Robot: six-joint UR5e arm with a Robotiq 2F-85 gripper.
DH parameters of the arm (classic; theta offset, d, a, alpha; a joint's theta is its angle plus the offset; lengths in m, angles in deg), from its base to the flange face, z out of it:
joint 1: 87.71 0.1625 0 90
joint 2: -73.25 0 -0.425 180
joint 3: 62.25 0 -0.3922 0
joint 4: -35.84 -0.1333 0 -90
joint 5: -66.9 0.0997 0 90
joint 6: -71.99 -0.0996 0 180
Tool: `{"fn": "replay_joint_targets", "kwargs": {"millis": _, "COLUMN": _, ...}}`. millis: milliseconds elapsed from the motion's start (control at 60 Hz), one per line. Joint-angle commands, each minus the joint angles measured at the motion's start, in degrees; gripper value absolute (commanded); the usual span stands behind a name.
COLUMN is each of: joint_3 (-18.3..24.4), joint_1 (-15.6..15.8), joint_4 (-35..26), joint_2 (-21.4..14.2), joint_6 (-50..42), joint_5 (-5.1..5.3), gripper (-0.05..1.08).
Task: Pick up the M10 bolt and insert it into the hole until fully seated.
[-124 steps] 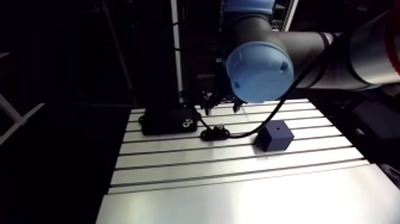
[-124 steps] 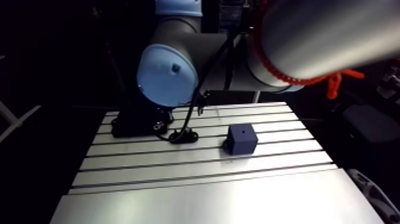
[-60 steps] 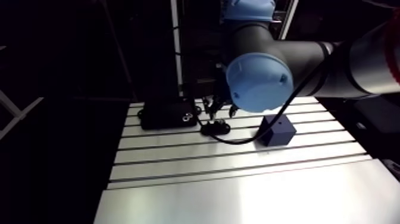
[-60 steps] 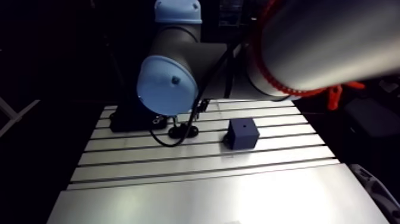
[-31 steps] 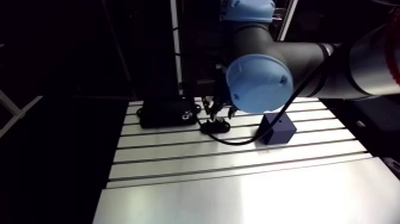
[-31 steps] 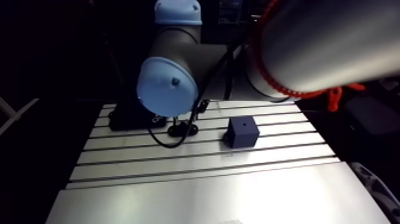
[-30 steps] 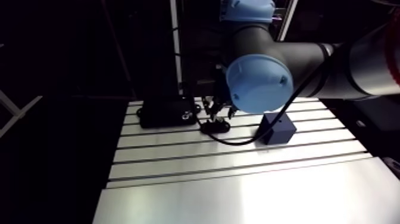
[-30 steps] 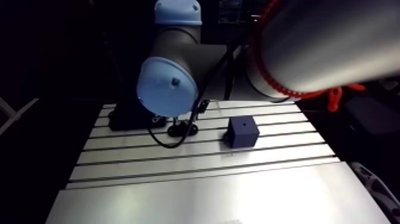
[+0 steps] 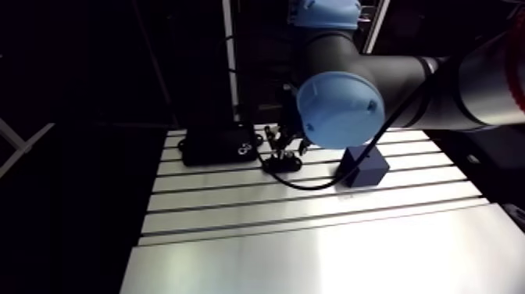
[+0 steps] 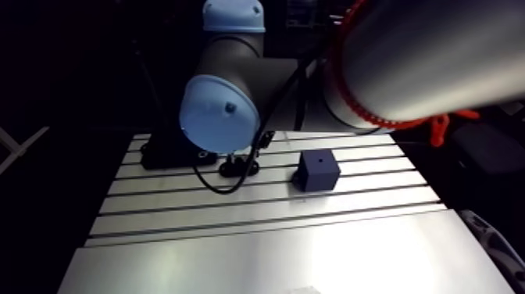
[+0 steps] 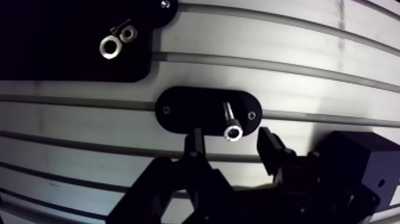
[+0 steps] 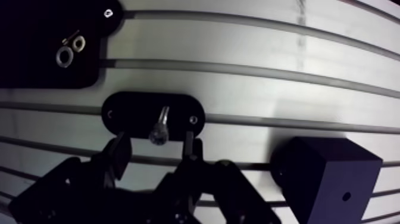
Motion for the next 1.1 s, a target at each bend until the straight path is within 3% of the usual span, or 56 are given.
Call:
{"fn": "replay_joint_targets", "kwargs": {"millis": 17, "joint_3": -0.16, "joint_1": -0.01, "joint_4": 2.7, "joint_2": 0.66, "joint_6": 0.17, "joint_5": -0.01, "gripper": 0.45}}
{"fn": "replay_joint_targets", "kwargs": {"millis": 600, "joint_3": -0.23, "joint_1": -0.01, "joint_4": 2.75, "joint_2": 0.93, "joint_6": 0.17, "joint_5": 0.18, "gripper": 0.47}}
{"fn": "replay_joint_targets", "kwargs": {"millis": 1100, "joint_3": -0.33, "joint_1": 0.08, "joint_4": 2.75, "joint_2": 0.93, "joint_6": 0.17, "joint_5": 0.0, "gripper": 0.58}}
